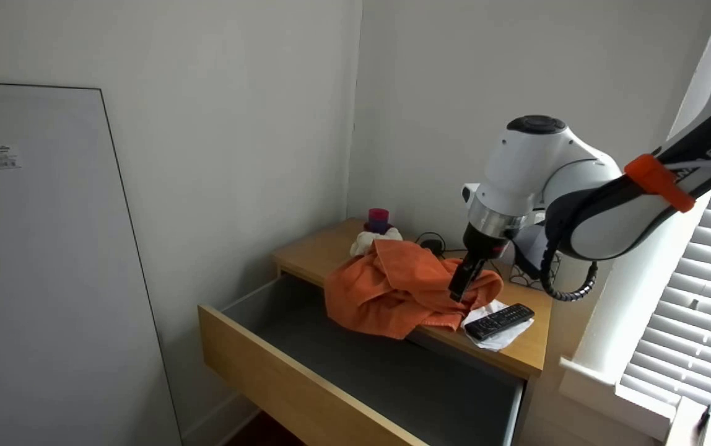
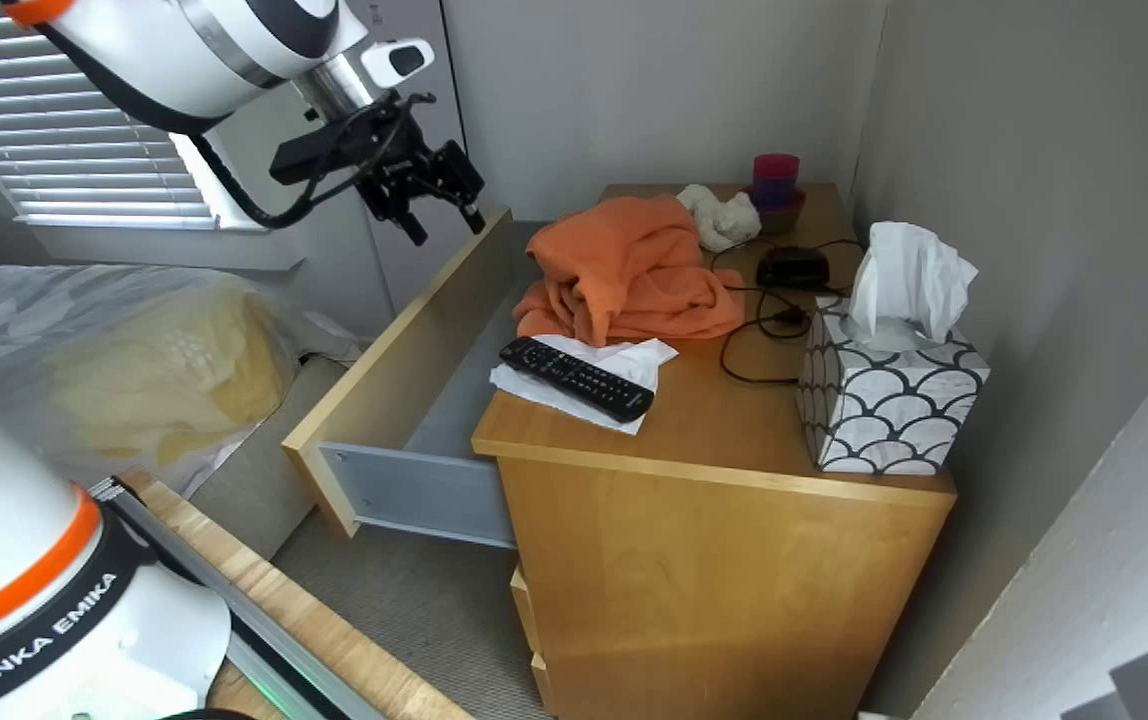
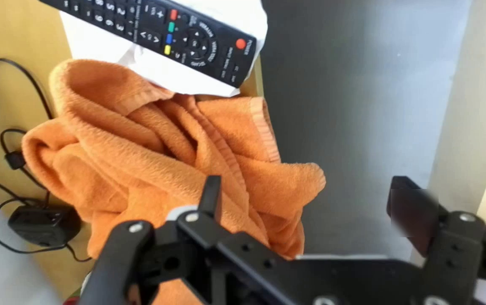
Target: Open the topmost drawer
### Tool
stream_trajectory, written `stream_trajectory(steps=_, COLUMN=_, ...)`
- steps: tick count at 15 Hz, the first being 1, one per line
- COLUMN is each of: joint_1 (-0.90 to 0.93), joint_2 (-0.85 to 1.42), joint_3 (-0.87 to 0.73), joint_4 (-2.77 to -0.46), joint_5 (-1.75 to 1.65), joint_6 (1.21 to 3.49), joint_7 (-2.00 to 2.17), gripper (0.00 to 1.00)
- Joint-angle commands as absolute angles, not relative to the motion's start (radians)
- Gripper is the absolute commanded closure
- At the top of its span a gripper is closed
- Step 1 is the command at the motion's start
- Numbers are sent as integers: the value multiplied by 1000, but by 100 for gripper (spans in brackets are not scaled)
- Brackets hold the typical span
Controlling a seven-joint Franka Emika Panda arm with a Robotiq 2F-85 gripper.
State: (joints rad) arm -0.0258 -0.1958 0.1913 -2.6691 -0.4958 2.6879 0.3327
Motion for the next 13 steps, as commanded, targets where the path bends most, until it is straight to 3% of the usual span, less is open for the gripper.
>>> stream_trajectory(steps=1, joint_1=21, joint_2=-367, joint_3=148, joint_4=-2717, joint_5=-386, joint_6=2612, joint_7=174, gripper=1)
stream_trajectory(steps=5, joint_1=85, joint_2=-481, joint_3=114, joint_4=-2705, joint_5=-226, joint_6=2482, joint_7=35, gripper=0)
stream_trajectory(steps=8, joint_1=117, joint_2=-552, joint_3=105, joint_4=-2672, joint_5=-135, joint_6=2236, joint_7=5, gripper=0)
stream_trajectory(steps=9, joint_1=79, joint_2=-485, joint_3=131, joint_4=-2664, joint_5=-203, joint_6=2348, joint_7=51, gripper=0)
stream_trajectory(steps=13, joint_1=99, joint_2=-541, joint_3=124, joint_4=-2659, joint_5=-163, joint_6=2251, joint_7=33, gripper=0)
